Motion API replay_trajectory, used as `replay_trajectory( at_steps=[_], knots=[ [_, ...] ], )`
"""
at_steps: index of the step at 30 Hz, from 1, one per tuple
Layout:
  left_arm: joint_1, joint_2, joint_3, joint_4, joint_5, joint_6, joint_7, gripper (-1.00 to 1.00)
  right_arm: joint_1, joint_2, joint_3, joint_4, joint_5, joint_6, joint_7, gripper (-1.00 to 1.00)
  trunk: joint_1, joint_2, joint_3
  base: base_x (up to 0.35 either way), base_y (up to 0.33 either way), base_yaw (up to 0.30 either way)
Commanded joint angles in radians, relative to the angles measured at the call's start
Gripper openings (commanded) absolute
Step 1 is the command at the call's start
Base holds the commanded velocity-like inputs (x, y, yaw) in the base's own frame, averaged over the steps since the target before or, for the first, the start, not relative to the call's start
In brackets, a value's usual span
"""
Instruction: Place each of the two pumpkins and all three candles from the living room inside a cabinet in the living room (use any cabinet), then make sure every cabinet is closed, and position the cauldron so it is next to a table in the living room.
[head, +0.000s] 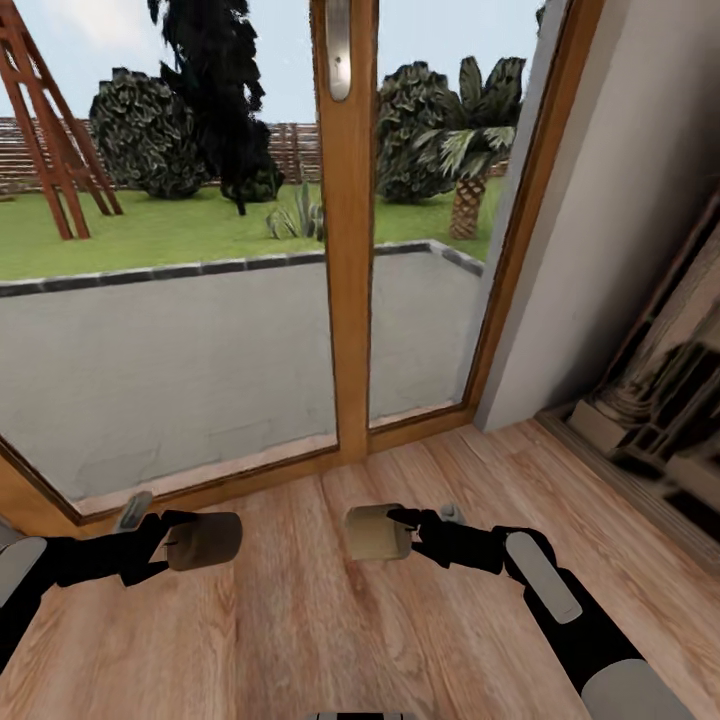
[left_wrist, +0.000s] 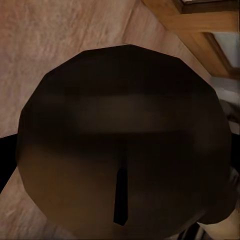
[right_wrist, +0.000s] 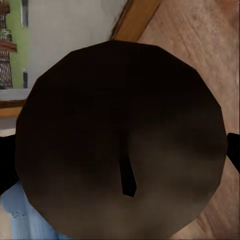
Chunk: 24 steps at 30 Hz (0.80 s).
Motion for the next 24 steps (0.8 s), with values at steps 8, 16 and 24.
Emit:
replay_trajectory(
  at_steps=[8, 16, 24],
  knots=[
    [0.000, 0.000, 0.001, 0.000, 0.016, 0.002, 0.010, -1.00, -0.001, 0.000, 0.001, 0.006, 0.001, 0.001, 0.008, -1.00, -0.004, 0.002, 0.038, -0.093, 0.000, -0.258],
    [0.001, -0.001, 0.001, 0.000, 0.016, 0.002, 0.010, -1.00, -0.001, 0.000, 0.000, 0.017, 0.000, 0.000, 0.008, -1.00, -0.007, 0.003, 0.076, -0.004, 0.000, -0.258],
    [0.001, -0.001, 0.000, 0.000, 0.016, 0.002, 0.010, -1.00, -0.001, 0.000, -0.001, 0.029, -0.001, 0.000, 0.007, -1.00, -0.011, 0.005, 0.112, -0.008, 0.000, -0.181]
  ],
)
